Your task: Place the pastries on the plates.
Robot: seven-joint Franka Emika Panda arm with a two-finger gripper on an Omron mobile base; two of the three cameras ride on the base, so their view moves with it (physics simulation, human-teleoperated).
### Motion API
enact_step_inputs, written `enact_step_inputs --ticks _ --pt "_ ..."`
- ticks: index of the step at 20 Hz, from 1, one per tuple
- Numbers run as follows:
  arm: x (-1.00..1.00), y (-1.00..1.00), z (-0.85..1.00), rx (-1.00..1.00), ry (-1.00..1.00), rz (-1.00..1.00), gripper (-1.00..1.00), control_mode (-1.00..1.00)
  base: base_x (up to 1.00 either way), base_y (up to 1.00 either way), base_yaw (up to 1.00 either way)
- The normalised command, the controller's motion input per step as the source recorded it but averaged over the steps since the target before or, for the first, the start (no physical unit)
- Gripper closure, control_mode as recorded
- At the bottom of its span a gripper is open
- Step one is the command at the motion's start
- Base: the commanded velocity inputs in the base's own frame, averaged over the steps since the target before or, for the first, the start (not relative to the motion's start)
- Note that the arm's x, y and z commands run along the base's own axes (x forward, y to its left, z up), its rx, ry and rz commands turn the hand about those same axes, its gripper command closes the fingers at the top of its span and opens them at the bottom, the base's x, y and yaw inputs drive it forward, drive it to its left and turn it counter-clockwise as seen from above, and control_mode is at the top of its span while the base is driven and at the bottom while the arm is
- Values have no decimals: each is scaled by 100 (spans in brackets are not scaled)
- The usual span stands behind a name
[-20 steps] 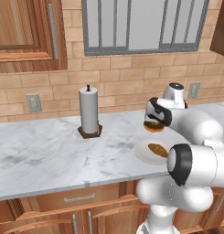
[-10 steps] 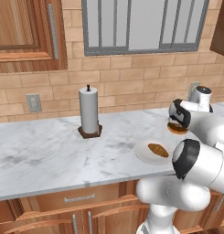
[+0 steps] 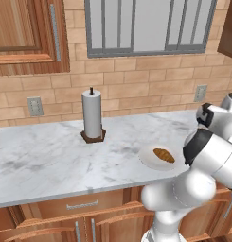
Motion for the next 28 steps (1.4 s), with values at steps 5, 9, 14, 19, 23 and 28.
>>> enact_step_inputs --ticks 5,9,14,19,23,28 --pt "-10 -80 0 0 1 -6 100 -100 0 0 0" --pt "-4 -13 -13 0 0 -2 100 -100 0 0 0" --pt "0 8 -26 0 0 0 100 -100 0 0 0" --pt "0 12 -62 0 0 0 100 -100 0 0 0" --pt "0 9 -58 -1 0 0 100 -100 0 0 0" --pt "0 0 -33 -1 0 0 100 -100 0 0 0"
